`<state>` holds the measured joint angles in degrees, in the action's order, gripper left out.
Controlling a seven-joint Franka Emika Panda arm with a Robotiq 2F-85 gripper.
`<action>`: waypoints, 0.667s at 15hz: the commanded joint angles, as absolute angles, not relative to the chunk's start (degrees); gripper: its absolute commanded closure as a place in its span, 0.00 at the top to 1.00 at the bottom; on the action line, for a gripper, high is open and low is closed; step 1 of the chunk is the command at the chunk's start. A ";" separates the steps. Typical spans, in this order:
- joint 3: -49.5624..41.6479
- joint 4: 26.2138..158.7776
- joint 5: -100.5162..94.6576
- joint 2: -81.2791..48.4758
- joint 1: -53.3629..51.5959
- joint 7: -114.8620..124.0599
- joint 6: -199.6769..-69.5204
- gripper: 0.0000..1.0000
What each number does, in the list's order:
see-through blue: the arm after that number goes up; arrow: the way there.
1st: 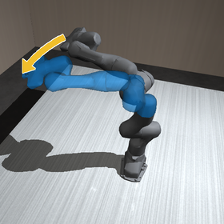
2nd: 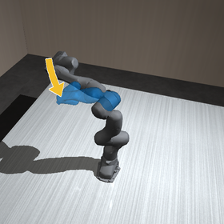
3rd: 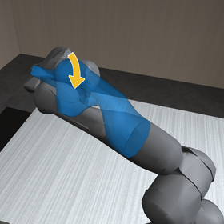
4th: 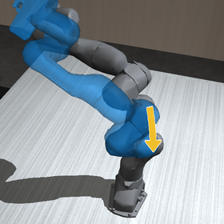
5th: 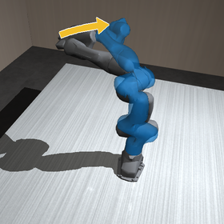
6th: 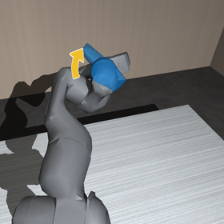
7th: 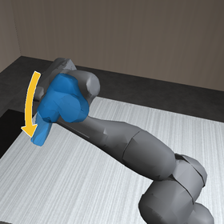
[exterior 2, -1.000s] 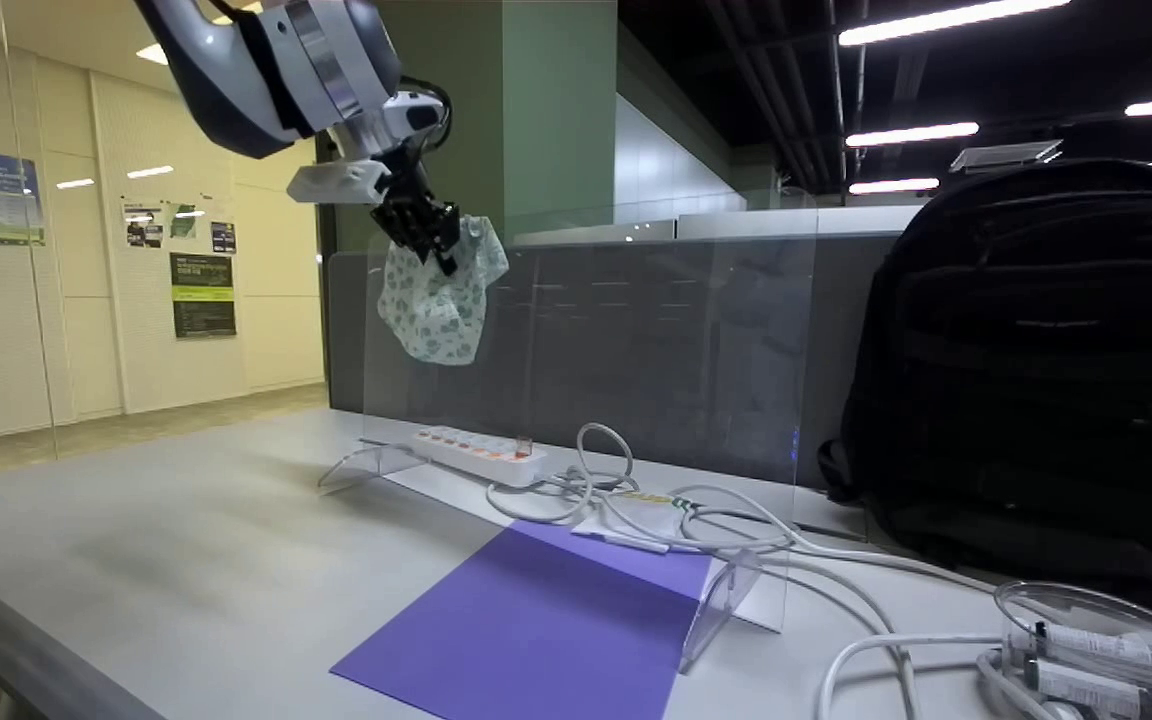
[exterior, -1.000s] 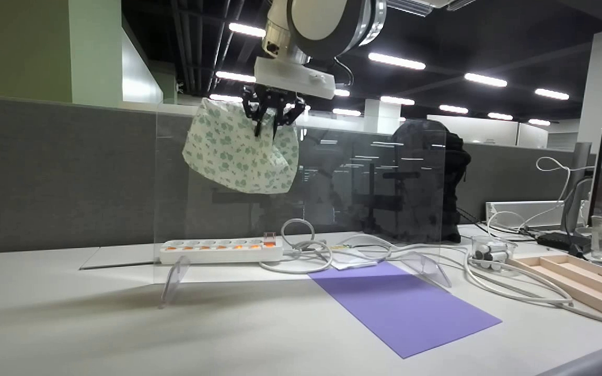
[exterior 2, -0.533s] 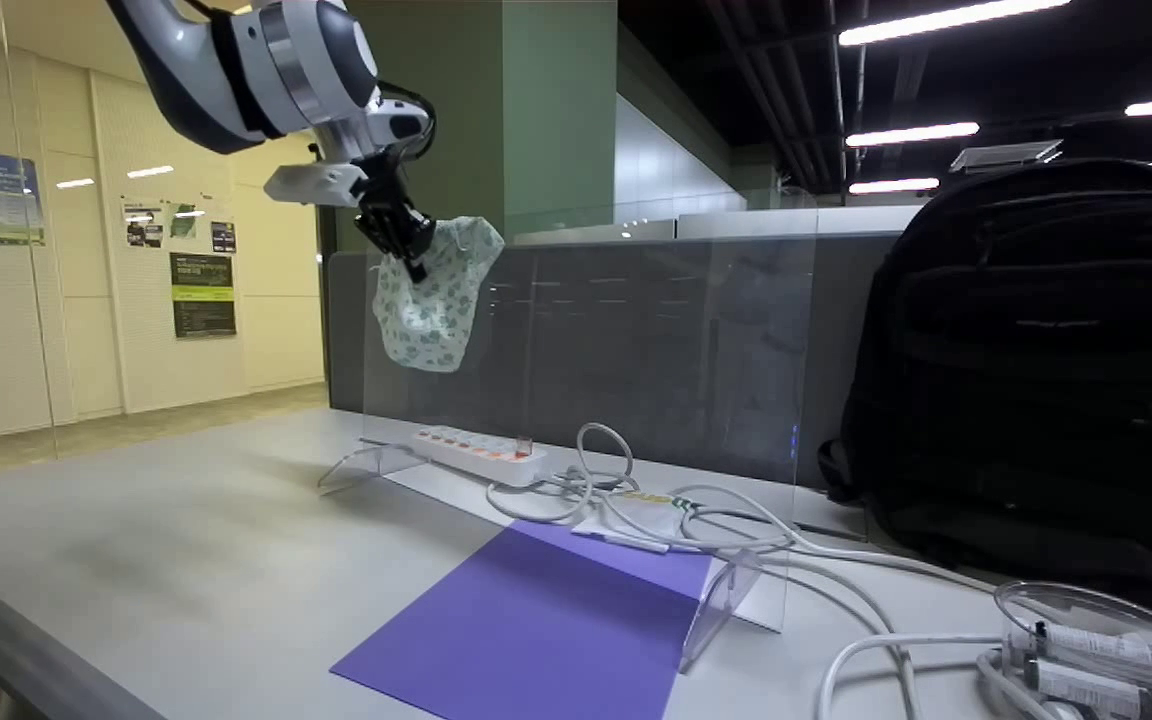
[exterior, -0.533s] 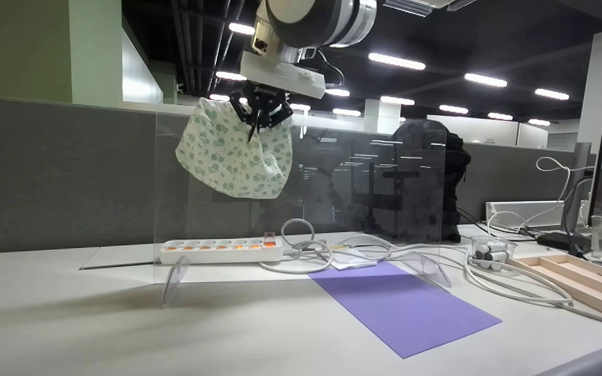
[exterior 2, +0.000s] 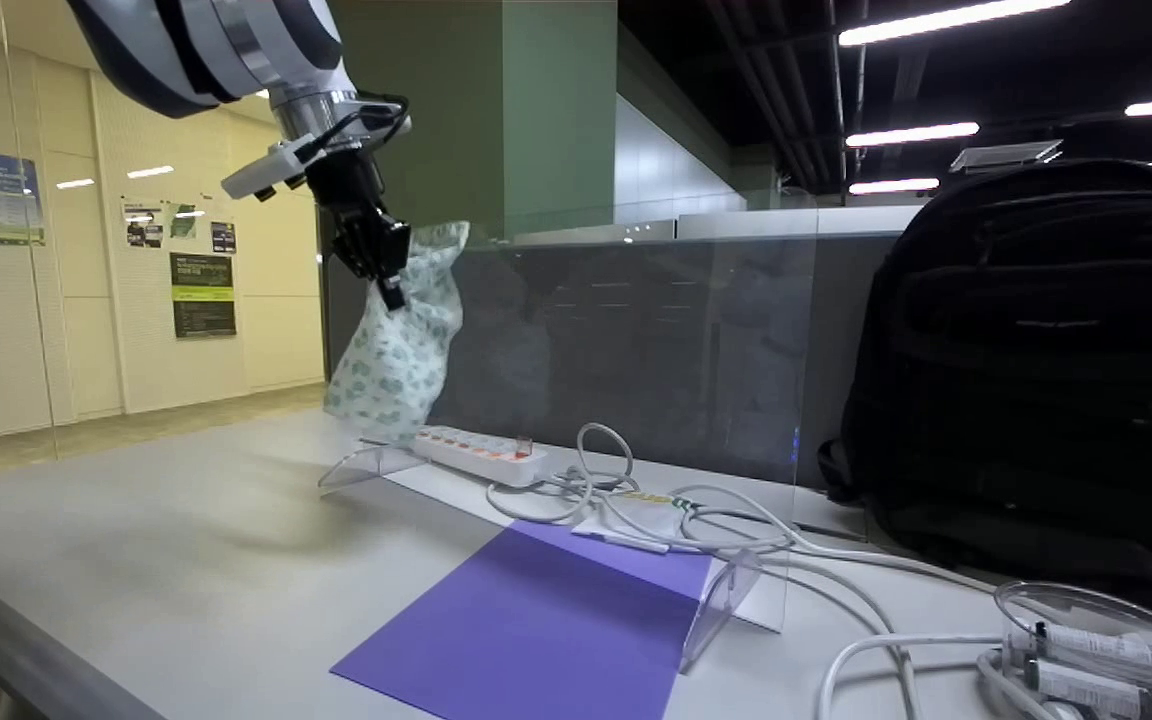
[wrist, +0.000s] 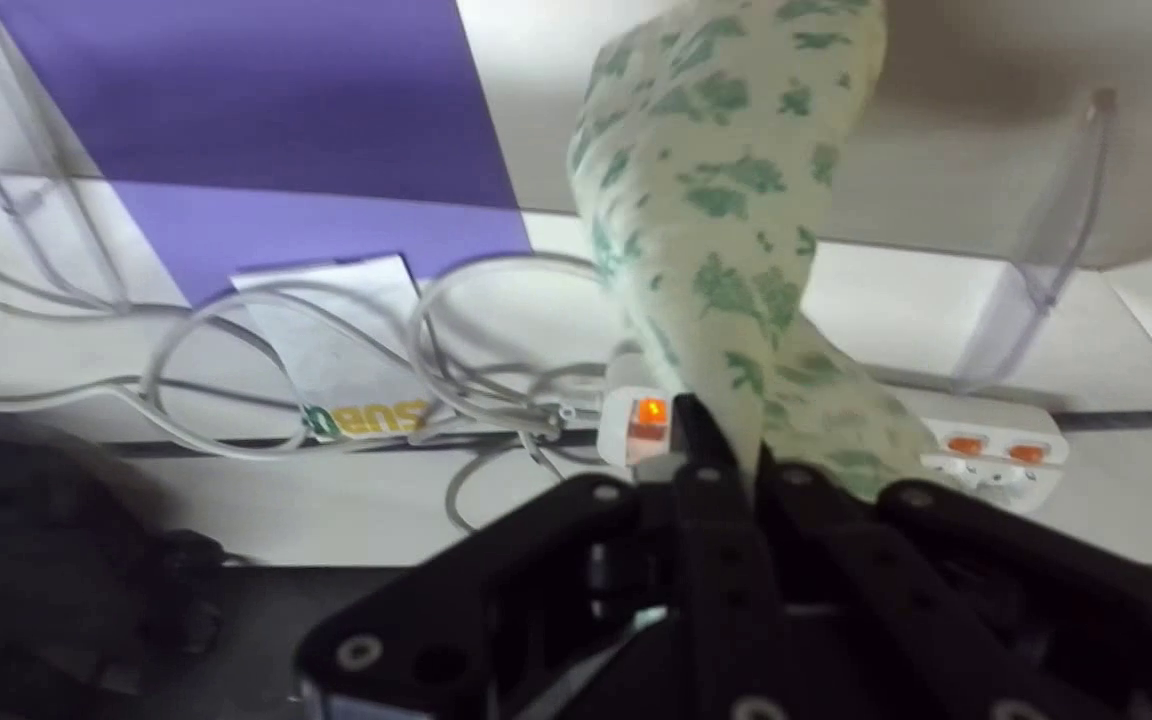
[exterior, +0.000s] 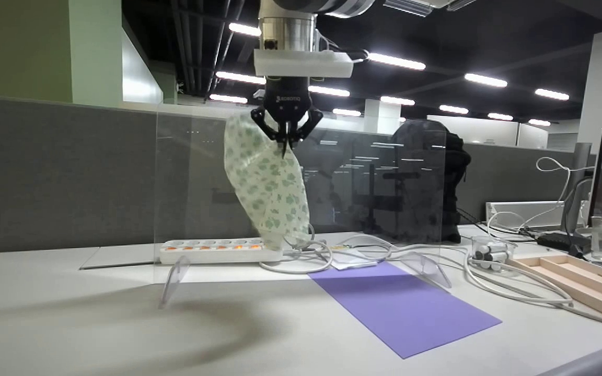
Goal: Put the cloth on the table
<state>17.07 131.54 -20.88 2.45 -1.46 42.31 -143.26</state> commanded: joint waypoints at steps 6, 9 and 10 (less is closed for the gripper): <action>12.48 137.70 -18.42 8.93 -3.89 43.34 -138.01 0.01; 12.01 137.41 -17.15 8.70 -4.02 42.26 -138.34 0.34; 11.99 137.40 -17.10 8.69 -4.00 42.37 -138.54 0.40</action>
